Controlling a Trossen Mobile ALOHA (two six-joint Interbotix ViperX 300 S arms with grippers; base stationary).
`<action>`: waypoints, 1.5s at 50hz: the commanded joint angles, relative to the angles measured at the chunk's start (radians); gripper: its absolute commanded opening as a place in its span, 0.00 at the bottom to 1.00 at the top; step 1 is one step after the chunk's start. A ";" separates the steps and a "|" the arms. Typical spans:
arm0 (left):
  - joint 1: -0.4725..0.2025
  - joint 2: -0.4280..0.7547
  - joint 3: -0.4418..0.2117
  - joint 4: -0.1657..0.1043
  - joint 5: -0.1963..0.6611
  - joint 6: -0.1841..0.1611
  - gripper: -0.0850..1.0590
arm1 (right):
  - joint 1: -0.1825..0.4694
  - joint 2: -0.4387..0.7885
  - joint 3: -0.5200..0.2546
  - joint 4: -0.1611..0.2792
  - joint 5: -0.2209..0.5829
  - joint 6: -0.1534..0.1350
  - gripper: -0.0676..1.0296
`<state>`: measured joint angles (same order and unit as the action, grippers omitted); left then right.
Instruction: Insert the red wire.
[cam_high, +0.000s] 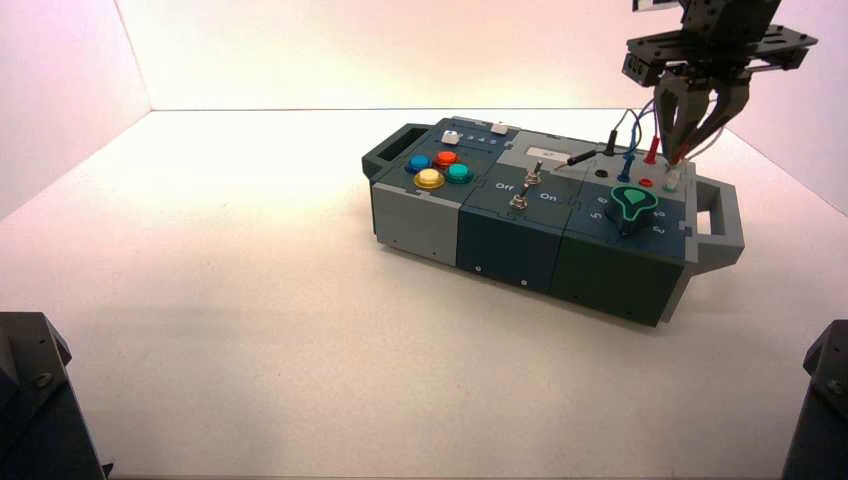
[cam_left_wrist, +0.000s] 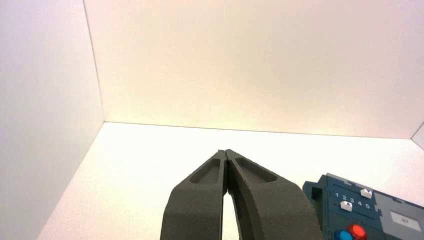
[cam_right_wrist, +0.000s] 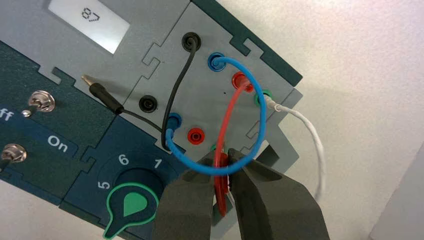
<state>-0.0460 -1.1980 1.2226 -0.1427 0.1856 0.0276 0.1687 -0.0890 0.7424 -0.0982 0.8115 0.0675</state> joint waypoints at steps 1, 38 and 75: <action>0.008 0.005 -0.026 0.003 -0.012 0.003 0.05 | -0.006 -0.018 -0.029 -0.003 0.005 0.003 0.04; 0.009 0.005 -0.026 0.002 -0.012 0.003 0.05 | 0.041 0.049 -0.091 0.055 0.044 0.000 0.04; 0.011 0.005 -0.026 0.002 -0.012 0.003 0.05 | 0.041 0.043 -0.058 0.061 0.055 0.000 0.04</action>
<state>-0.0430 -1.1980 1.2226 -0.1427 0.1856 0.0276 0.2056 -0.0261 0.6918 -0.0414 0.8698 0.0660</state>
